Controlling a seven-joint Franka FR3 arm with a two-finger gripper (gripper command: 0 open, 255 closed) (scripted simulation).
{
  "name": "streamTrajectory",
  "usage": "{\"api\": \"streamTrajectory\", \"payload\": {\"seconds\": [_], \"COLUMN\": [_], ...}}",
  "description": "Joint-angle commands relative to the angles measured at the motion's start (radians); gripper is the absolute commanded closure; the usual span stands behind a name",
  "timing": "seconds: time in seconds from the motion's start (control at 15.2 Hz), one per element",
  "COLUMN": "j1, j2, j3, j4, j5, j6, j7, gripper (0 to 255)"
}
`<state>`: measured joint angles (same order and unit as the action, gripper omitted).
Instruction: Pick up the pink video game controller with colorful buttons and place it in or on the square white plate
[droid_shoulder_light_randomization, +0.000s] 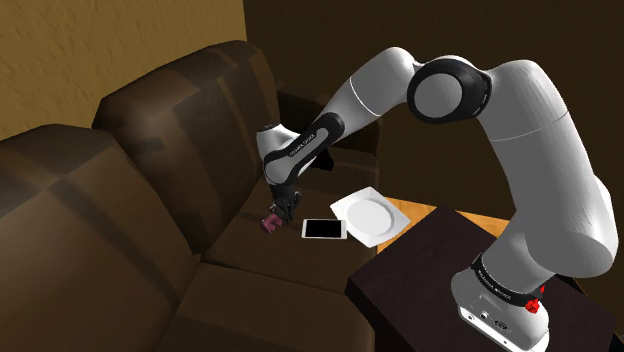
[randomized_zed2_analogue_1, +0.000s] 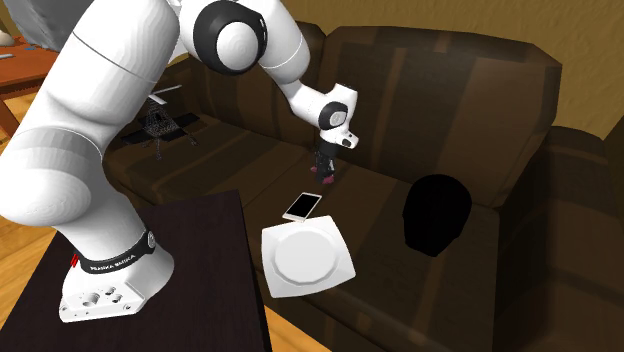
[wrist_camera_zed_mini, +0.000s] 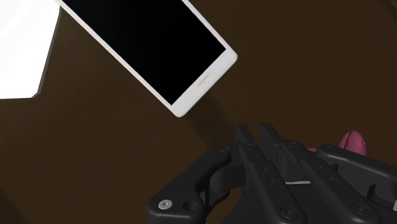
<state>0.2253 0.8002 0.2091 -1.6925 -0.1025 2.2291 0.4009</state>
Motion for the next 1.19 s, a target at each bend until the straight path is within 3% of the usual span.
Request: {"api": "streamTrajectory", "payload": {"seconds": [0.0, 1.12], "j1": [0.0, -0.02], "j2": [0.0, -0.171], "j3": [0.0, 0.026], "j4": [0.0, -0.032], "j5": [0.0, 0.029], "j6": [0.0, -0.137], "j7": [0.0, -0.006], "gripper": [255, 255]}}
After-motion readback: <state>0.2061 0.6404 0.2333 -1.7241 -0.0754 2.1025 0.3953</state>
